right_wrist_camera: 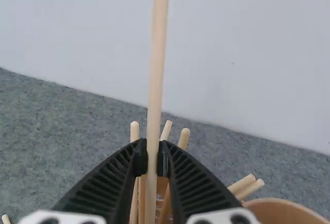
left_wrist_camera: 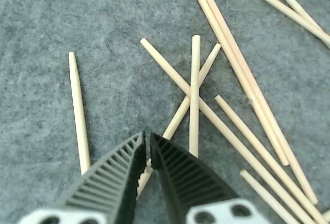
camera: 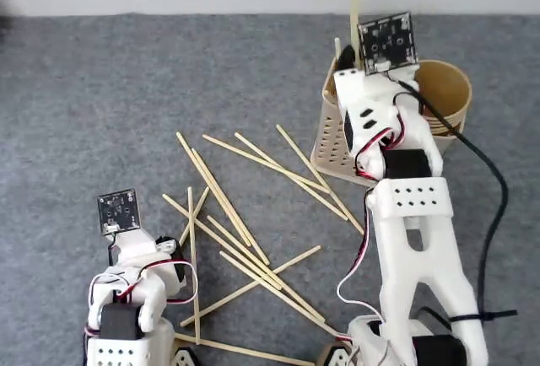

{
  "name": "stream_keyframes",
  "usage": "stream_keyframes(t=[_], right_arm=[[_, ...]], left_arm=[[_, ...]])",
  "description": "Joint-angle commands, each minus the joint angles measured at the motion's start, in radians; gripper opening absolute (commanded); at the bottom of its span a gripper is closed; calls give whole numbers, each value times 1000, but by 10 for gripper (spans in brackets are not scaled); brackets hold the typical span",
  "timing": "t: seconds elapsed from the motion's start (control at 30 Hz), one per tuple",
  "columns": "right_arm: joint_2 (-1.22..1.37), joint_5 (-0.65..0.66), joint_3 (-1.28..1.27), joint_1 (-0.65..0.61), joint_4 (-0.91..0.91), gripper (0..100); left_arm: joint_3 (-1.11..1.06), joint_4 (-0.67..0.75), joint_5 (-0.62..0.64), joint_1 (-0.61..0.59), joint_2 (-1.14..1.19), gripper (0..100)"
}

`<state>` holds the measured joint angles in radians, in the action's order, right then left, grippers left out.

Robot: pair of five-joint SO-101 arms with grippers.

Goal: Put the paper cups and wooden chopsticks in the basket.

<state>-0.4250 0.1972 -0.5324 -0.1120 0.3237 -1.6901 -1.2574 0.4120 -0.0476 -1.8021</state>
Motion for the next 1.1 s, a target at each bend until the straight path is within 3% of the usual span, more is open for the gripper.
stream_keyframes(t=[0.0,0.13,0.33,0.57,0.7,1.07], right_arm=[[-56,8,3,8,-15,61],[-61,8,32,5,54,172],[-122,-94,178,1,283,176],[-142,-110,374,-176,665,177],[-137,-110,384,-312,789,177],[-36,-112,166,-535,740,177]], left_arm=[[8,-3,-5,2,-12,14],[8,-3,-5,2,-12,14],[8,-3,-5,2,-12,14],[8,-3,-5,2,-12,14],[8,-3,-5,2,-12,14],[8,-3,-5,2,-12,14]])
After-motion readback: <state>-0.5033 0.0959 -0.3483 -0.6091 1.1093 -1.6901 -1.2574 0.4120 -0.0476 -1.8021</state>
